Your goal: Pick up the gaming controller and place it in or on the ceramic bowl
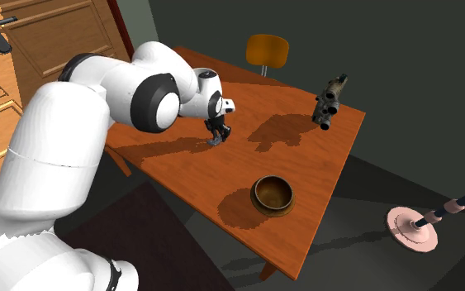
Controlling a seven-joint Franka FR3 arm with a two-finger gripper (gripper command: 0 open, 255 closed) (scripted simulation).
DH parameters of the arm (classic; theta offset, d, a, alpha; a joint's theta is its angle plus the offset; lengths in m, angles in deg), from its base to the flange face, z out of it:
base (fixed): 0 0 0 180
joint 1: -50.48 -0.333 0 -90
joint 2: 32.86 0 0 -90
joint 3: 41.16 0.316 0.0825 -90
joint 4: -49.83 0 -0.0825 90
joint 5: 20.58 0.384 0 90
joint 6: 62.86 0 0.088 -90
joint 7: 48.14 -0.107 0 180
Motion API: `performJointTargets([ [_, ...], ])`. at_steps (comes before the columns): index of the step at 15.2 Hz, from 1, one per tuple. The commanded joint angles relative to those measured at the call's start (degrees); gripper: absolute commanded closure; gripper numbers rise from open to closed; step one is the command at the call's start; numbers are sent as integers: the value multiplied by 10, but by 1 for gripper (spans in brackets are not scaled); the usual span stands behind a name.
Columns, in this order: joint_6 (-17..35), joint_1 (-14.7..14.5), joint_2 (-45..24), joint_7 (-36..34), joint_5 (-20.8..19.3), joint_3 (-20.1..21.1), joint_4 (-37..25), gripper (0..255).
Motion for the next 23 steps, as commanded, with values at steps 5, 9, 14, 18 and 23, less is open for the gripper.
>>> performJointTargets([
  [5, -20, 4, 35, 4, 4, 5, 15, 255],
  [9, -36, 7, 60, 8, 8, 9, 24, 255],
  [14, -58, 10, 89, 13, 13, 14, 31, 255],
  [18, -77, 12, 111, 17, 18, 18, 35, 255],
  [23, -101, 15, 138, 22, 23, 23, 36, 255],
])
